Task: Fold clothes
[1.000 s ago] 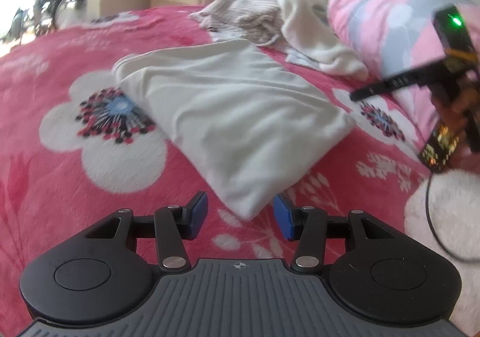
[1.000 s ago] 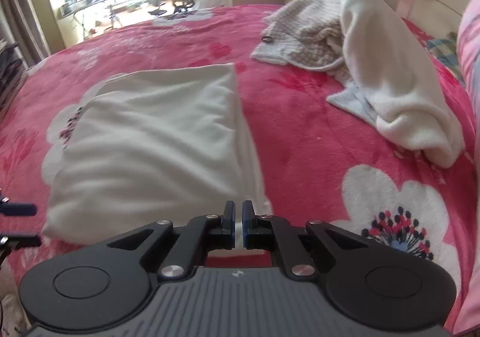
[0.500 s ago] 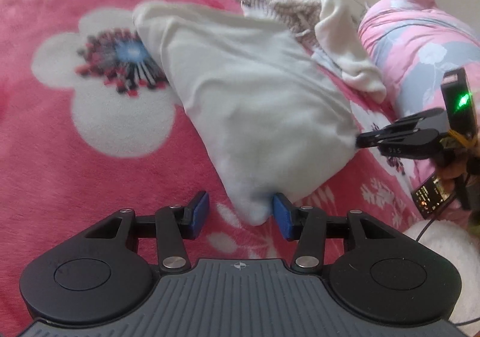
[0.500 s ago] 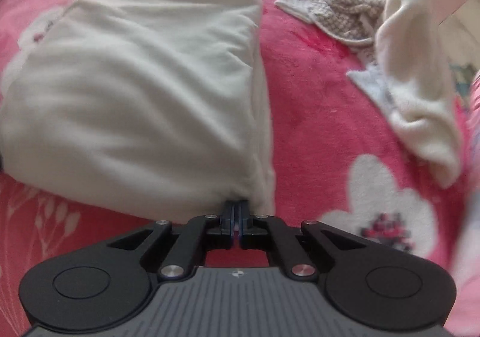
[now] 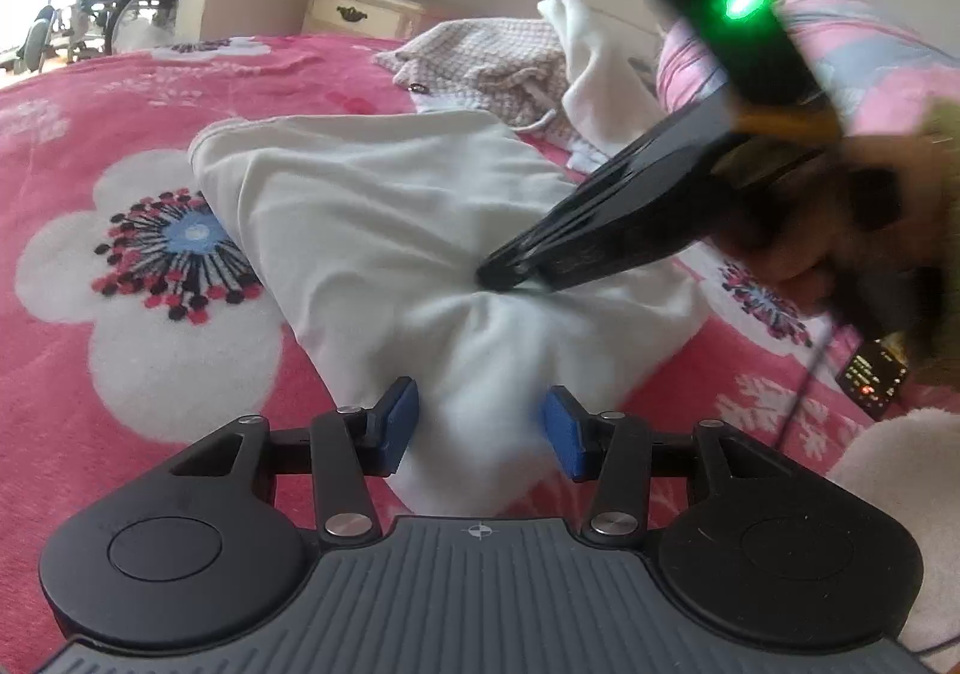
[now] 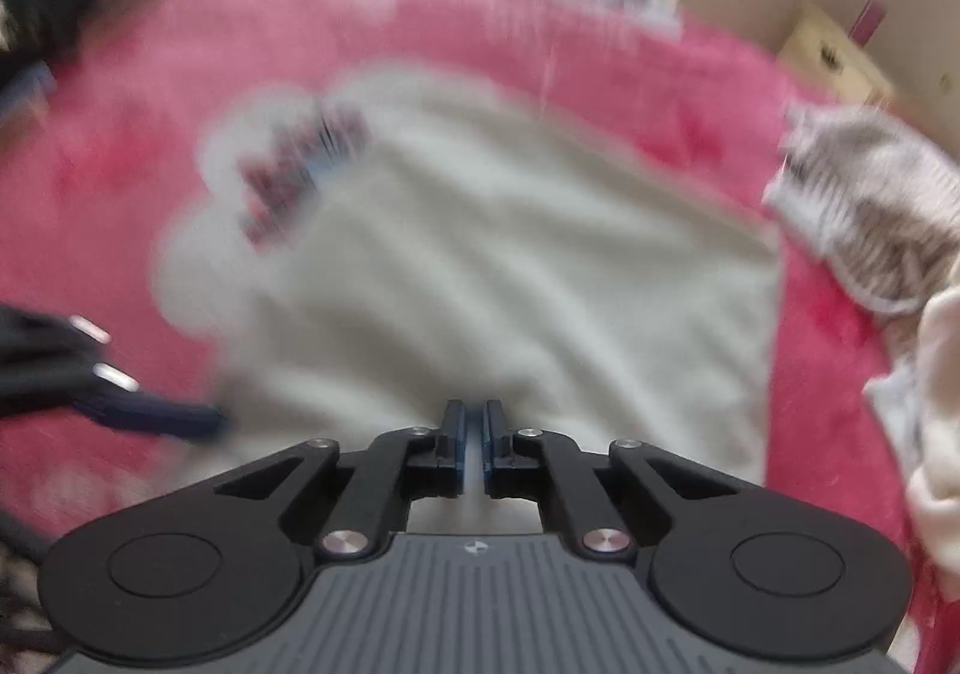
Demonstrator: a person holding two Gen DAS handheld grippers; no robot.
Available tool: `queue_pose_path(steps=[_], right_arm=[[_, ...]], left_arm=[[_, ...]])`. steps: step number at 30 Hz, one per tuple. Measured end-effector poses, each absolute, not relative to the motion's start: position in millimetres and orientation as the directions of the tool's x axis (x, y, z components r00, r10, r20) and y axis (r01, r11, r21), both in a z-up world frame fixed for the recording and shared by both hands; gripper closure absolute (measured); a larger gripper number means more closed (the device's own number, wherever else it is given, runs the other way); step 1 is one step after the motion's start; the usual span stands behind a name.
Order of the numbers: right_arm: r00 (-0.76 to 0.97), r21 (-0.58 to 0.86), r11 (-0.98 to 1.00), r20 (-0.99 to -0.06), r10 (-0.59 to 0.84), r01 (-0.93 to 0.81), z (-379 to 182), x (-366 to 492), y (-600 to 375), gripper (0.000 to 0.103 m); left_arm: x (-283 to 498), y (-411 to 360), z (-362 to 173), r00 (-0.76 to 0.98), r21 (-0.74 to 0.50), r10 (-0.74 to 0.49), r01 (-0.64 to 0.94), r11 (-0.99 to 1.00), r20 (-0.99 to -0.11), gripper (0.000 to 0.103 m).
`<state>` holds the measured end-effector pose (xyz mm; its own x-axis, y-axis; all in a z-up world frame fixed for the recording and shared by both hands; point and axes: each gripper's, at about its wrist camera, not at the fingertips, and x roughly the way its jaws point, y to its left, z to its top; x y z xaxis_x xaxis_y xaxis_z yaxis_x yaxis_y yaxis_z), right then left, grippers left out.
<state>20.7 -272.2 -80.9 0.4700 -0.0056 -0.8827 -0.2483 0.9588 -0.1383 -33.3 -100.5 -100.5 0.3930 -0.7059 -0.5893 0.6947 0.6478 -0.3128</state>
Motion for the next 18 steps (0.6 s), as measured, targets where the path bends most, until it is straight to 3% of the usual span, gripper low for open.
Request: queue_pose_path(steps=[4,7,9,13,16,18], right_arm=[[0.409,-0.153,0.972,-0.910,-0.068,-0.179,-56,41,-273,0.097],[0.466,-0.123,0.966,-0.885,-0.003,-0.227,-28,49,-256,0.097],[0.463,-0.070,0.969,-0.885,0.050,-0.238,-35,59,-251,0.098],[0.371,-0.112,0.968,-0.928,-0.022,-0.224,-89,77,-266,0.103],[0.378,-0.153,0.967,-0.923,-0.067,-0.202,-67,87,-257,0.098],[0.418,-0.135,0.959,-0.908,-0.020,-0.248,-52,93,-244,0.098]], left_arm=[[-35,-93,-102,0.395,-0.349,-0.726,0.683,0.642,-0.563,0.056],[-37,-90,-104,0.391,-0.377,-0.742,0.676,0.633,-0.544,0.055],[-37,-88,-105,0.390,-0.390,-0.750,0.673,0.628,-0.535,0.055],[-39,-86,-108,0.381,-0.399,-0.770,0.688,0.606,-0.512,0.055],[-42,-83,-111,0.381,-0.400,-0.779,0.696,0.596,-0.498,0.055],[-43,-82,-112,0.379,-0.405,-0.785,0.698,0.590,-0.490,0.055]])
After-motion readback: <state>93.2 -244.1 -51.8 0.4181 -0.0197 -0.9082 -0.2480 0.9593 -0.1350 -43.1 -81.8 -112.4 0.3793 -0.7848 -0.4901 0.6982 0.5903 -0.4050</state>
